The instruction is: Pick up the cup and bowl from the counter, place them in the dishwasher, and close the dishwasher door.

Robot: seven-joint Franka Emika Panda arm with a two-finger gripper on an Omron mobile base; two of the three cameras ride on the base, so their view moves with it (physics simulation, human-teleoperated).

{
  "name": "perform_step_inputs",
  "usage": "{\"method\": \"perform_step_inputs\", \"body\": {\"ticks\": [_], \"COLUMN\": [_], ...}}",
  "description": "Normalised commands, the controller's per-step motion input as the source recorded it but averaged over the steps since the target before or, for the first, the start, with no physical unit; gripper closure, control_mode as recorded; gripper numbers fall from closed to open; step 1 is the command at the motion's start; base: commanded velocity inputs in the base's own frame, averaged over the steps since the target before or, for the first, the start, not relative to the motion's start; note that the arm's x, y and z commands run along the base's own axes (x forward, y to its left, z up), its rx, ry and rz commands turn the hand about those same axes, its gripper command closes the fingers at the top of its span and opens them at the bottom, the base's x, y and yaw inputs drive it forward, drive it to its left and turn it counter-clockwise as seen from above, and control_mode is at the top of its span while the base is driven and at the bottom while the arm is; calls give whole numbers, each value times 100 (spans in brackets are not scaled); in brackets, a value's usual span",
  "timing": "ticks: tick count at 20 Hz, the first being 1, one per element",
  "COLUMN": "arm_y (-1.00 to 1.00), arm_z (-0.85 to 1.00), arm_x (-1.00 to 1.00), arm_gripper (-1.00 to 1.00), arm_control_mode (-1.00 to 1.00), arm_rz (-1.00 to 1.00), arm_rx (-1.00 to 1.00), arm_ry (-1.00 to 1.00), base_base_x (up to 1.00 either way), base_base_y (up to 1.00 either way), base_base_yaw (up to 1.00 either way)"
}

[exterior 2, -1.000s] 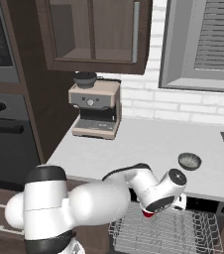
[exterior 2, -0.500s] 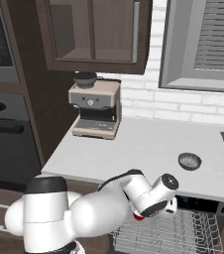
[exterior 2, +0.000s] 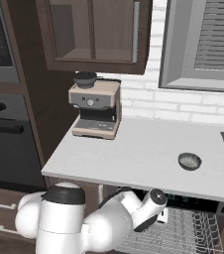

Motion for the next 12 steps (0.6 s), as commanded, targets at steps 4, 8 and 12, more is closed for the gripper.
{"method": "perform_step_inputs", "body": {"ticks": [4, 8, 12], "arm_y": [0, -1, -10], "arm_z": [-52, -9, 6], "arm_x": [1, 6, 5], "arm_gripper": [100, 100, 100], "arm_control_mode": [-100, -100, -100], "arm_rz": [0, 0, 0], "arm_rx": [0, 0, 0], "arm_ry": [-7, -8, -2], "base_base_x": [0, 0, 0], "base_base_y": [0, 0, 0], "base_base_yaw": [0, 0, 0]}}
